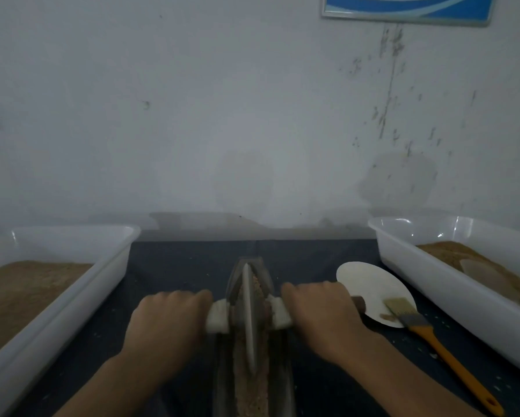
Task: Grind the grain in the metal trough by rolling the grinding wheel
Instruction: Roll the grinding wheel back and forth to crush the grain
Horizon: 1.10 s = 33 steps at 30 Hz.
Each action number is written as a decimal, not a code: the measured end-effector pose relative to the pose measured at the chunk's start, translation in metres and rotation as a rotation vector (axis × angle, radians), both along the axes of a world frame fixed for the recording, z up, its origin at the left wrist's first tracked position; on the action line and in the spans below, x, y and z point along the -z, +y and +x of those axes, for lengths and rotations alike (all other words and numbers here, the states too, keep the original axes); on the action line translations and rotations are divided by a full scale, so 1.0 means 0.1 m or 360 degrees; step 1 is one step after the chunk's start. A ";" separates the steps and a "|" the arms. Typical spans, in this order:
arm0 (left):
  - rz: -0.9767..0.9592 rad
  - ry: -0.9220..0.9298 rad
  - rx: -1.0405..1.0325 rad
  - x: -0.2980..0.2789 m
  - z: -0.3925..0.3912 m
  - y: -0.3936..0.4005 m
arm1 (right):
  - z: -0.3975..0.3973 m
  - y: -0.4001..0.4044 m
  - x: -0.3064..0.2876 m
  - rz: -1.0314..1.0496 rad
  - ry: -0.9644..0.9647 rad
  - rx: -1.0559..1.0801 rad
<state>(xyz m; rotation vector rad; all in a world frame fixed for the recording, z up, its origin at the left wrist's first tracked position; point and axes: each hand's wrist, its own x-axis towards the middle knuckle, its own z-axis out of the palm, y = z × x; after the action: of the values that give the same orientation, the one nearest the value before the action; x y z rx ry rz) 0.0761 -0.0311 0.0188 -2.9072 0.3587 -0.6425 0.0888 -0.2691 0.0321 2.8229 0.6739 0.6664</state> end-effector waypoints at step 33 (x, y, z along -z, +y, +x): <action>0.0037 0.0019 -0.0016 -0.03 0.01 -0.04 | 0.00 0.00 0.06 0.0020 0.0067 0.0019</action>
<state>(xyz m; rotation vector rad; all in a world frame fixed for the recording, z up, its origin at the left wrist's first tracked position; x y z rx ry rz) 0.0770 -0.0346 0.0219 -2.8899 0.3504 -0.6159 0.0887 -0.2693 0.0264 2.8575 0.6617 0.6124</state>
